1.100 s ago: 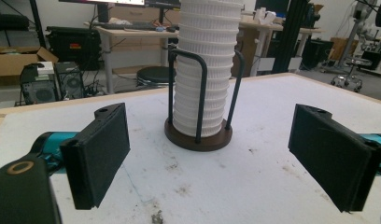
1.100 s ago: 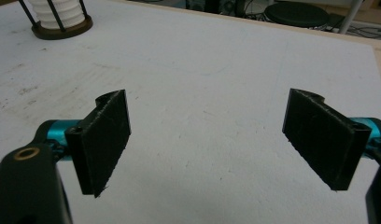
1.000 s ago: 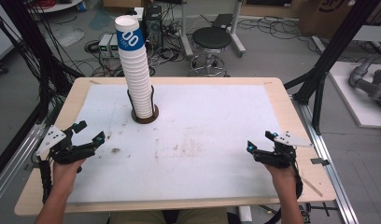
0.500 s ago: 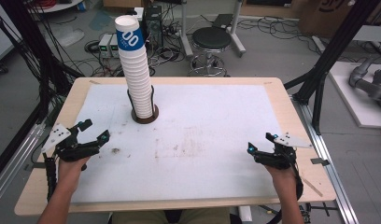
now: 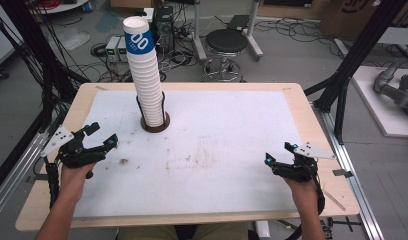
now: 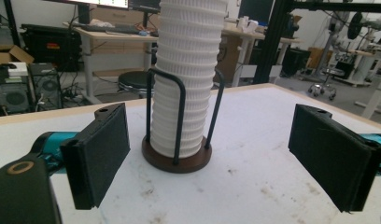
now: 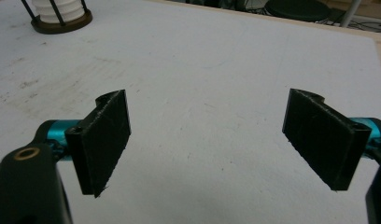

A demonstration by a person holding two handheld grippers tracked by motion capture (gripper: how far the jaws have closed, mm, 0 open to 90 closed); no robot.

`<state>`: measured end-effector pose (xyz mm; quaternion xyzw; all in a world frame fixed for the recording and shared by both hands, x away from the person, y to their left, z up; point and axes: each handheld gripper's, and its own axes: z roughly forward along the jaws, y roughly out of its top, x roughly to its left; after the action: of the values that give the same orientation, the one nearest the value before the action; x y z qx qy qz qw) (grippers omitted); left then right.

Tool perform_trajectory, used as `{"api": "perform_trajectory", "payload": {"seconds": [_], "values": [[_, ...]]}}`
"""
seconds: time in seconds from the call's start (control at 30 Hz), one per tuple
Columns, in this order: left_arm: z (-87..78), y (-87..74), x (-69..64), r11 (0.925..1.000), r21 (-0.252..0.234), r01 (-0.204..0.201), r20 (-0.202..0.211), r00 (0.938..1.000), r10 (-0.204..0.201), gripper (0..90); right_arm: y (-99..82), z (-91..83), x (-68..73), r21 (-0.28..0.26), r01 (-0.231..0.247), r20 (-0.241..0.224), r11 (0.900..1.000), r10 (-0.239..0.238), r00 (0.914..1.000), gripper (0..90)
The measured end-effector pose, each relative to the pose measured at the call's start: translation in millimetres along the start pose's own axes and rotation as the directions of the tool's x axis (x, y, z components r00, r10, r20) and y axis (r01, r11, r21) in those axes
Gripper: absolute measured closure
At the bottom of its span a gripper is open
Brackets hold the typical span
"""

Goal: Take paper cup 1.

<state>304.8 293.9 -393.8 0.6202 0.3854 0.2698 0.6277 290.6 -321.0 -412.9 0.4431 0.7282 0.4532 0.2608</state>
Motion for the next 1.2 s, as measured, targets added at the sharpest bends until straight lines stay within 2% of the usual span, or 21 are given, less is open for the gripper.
{"api": "perform_trajectory", "payload": {"seconds": [0.13,0.17,0.2,0.23,0.27,0.3,0.37,0.43,0.47,0.5,0.53,0.57,0.7,0.73,0.9,0.93,0.97,1.07,1.1,1.13,1.2], "values": [[7.0,15.6,0.7,1.0,-0.007,0.002,0.003,1.0,-0.002,12.4,1.0,1.4,2.2,0.004,0.003,-0.01,1.0,-0.003,0.9999,15.4],[11.0,26.7,1.3,0.9999,-0.016,0.0,0.01,1.0,0.001,12.4,1.2,1.1,2.1,0.004,0.003,-0.012,1.0,-0.003,0.9999,15.4],[11.0,26.7,1.3,0.9999,-0.016,0.0,0.01,1.0,0.001,12.4,1.2,1.1,2.1,0.004,0.003,-0.012,1.0,-0.003,0.9999,15.4],[15.0,38.5,2.0,0.9996,-0.028,0.007,0.025,0.9997,-0.006,12.4,1.7,1.3,1.4,0.001,0.014,-0.013,0.9999,-0.014,0.9998,15.4],[15.0,38.5,2.0,0.9996,-0.028,0.007,0.025,0.9997,-0.006,12.4,1.7,1.4,1.7,0.004,0.011,-0.015,0.9999,-0.011,0.9998,15.4],[19.2,50.5,3.1,0.9991,-0.039,0.014,0.037,0.9993,-0.012,12.5,1.7,1.6,1.9,0.006,0.013,-0.016,0.9999,-0.013,0.9998,15.4],[21.5,56.2,3.7,0.9989,-0.045,0.014,0.04,0.9991,-0.012,12.4,1.8,2.1,2.6,0.009,0.015,-0.018,0.9998,-0.015,0.9997,15.4],[28.2,73.2,5.1,0.9985,-0.054,0.014,0.055,0.9984,-0.011,12.5,2.1,2.4,3.2,0.01,0.02,-0.02,0.9998,-0.02,0.9996,15.4],[28.2,73.2,5.1,0.9985,-0.054,0.014,0.055,0.9984,-0.011,12.5,2.1,2.4,3.2,0.01,0.02,-0.02,0.9998,-0.02,0.9996,15.4],[32.8,84.1,5.1,0.9985,-0.054,0.0,0.057,0.9984,0.003,12.4,2.1,2.5,3.5,0.01,0.021,-0.02,0.9997,-0.021,0.9996,15.4],[32.8,84.1,5.1,0.9985,-0.054,0.0,0.057,0.9984,0.003,12.4,2.1,2.5,3.5,0.01,0.021,-0.02,0.9997,-0.021,0.9996,15.4],[37.4,94.4,4.7,0.9986,-0.051,-0.018,0.059,0.998,0.021,12.4,2.1,2.3,3.3,0.01,0.02,-0.021,0.9998,-0.02,0.9996,15.4],[47.7,112.5,1.1,0.9983,-0.037,-0.046,0.087,0.995,0.049,12.4,2.1,2.7,3.1,0.013,0.018,-0.024,0.9997,-0.018,0.9996,15.4],[47.7,112.5,1.1,0.9983,-0.037,-0.046,0.087,0.995,0.049,12.4,2.3,2.7,3.4,0.014,0.019,-0.026,0.9997,-0.019,0.9995,15.4],[63.0,135.3,-2.0,0.9976,-0.032,-0.061,0.114,0.9914,0.065,12.4,3.0,3.5,5.2,0.016,0.031,-0.029,0.9994,-0.03,0.9991,15.4],[63.0,135.3,-2.0,0.9976,-0.032,-0.061,0.114,0.9914,0.065,12.5,3.1,3.5,5.6,0.017,0.03,-0.029,0.9994,-0.03,0.9992,15.4],[68.3,143.6,-1.8,0.9977,-0.021,-0.064,0.103,0.9924,0.066,12.4,3.3,3.5,5.8,0.017,0.03,-0.03,0.9994,-0.03,0.9991,15.4],[72.7,152.2,-1.2,0.9978,-0.026,-0.061,0.111,0.9918,0.064,12.4,3.6,3.7,6.0,0.015,0.033,-0.031,0.9994,-0.032,0.999,15.4],[77.6,161.0,-2.2,0.9969,-0.023,-0.075,0.108,0.9912,0.077,12.4,3.5,4.0,6.2,0.017,0.03,-0.033,0.9994,-0.03,0.999,15.4],[77.6,161.0,-2.2,0.9969,-0.023,-0.075,0.108,0.9912,0.077,12.4,3.4,4.3,6.0,0.017,0.035,-0.033,0.9993,-0.034,0.9989,15.4],[85.2,173.0,-3.5,0.9961,-0.012,-0.087,0.107,0.9903,0.088,12.5,3.2,4.9,5.6,0.02,0.034,-0.035,0.9992,-0.033,0.9988,15.4]]}}
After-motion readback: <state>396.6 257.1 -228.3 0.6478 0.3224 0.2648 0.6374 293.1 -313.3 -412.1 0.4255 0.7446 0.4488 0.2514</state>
